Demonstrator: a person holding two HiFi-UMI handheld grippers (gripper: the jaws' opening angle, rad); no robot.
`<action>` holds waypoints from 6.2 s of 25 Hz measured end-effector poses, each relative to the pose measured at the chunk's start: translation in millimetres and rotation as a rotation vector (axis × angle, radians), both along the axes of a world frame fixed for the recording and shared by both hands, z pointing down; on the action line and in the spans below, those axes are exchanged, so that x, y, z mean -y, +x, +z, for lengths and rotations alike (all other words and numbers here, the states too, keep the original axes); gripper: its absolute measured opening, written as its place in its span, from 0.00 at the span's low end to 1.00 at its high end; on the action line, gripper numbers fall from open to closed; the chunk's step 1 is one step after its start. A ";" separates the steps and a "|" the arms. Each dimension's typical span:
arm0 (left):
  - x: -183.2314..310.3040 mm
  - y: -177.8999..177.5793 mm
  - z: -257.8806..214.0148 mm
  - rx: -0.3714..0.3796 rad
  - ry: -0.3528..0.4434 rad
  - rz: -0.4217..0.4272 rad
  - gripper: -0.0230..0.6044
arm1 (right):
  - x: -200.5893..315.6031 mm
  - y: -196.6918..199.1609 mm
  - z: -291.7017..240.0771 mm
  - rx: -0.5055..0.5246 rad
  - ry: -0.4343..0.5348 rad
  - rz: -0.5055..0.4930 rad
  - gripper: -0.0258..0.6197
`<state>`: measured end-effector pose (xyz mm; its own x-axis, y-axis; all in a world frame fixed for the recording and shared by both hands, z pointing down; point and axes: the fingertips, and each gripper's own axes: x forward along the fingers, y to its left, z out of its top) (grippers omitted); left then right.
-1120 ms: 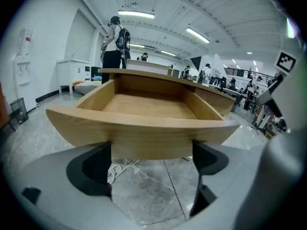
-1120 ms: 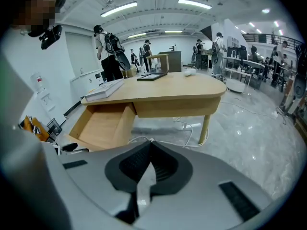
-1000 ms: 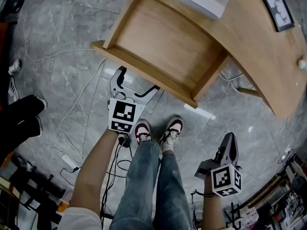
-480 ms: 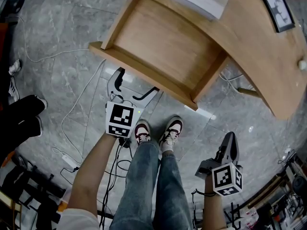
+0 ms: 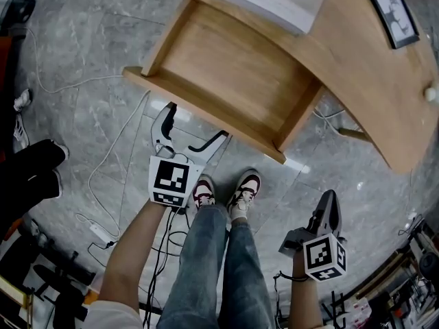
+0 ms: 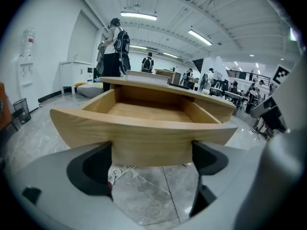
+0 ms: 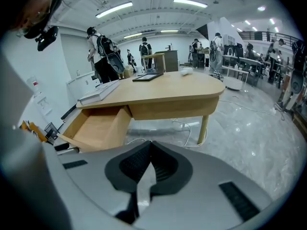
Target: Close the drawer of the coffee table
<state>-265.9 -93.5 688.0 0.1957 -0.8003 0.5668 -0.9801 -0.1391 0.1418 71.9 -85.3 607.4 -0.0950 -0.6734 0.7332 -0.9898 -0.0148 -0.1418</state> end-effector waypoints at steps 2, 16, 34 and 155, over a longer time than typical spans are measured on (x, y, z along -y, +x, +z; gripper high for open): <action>2.6 1.8 -3.8 -0.009 0.011 -0.007 0.87 | 0.8 3.2 0.1 -0.004 0.001 0.002 0.04; 39.3 -0.1 -18.4 0.023 0.047 0.007 0.87 | 2.1 16.2 4.0 0.017 -0.002 0.055 0.04; 88.0 2.7 -20.5 0.021 0.051 -0.001 0.86 | 15.1 41.2 8.0 0.016 -0.002 0.103 0.04; -22.5 118.4 -595.7 -0.125 0.303 -0.112 0.03 | -16.6 101.9 -509.5 0.000 0.530 0.030 0.04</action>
